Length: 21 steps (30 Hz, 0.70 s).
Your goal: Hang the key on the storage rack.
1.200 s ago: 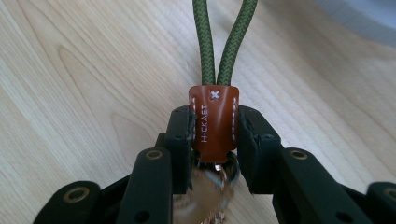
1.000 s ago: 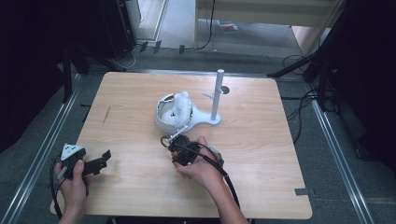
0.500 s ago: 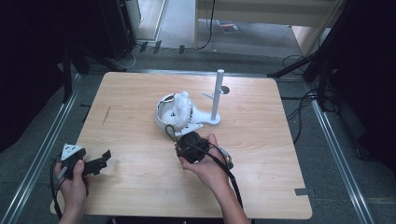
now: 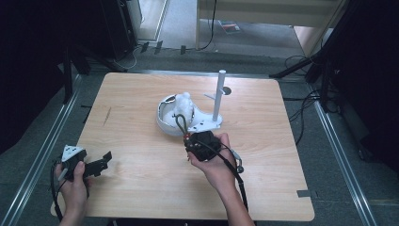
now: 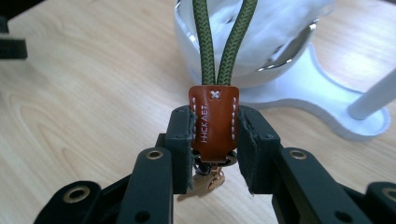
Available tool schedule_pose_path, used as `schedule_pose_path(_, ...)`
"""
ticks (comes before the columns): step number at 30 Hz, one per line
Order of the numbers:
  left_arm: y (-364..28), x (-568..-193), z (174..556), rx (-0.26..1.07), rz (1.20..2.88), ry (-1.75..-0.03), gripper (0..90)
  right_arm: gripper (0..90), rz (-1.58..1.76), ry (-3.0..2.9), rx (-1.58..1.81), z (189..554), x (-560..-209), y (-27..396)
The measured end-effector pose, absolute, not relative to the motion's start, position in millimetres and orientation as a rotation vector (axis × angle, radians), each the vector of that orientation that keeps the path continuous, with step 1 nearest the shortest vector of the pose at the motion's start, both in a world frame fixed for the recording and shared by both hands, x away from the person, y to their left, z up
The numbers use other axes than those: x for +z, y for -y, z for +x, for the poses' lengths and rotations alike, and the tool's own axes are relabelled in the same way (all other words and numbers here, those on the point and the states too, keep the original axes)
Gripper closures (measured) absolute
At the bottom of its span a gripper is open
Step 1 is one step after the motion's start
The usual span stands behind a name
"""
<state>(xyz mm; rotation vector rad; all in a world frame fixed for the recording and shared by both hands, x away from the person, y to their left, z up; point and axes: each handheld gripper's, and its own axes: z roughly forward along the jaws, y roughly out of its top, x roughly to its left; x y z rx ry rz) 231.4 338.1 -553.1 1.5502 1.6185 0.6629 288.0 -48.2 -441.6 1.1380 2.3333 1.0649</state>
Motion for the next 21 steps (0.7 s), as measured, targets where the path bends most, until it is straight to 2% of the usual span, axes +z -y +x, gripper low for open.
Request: schedule_pose_path(21,-338,-553,231,0.66,1.548,-1.621,0.4,68.9,1.215,-1.982,1.196,284,-419,84)
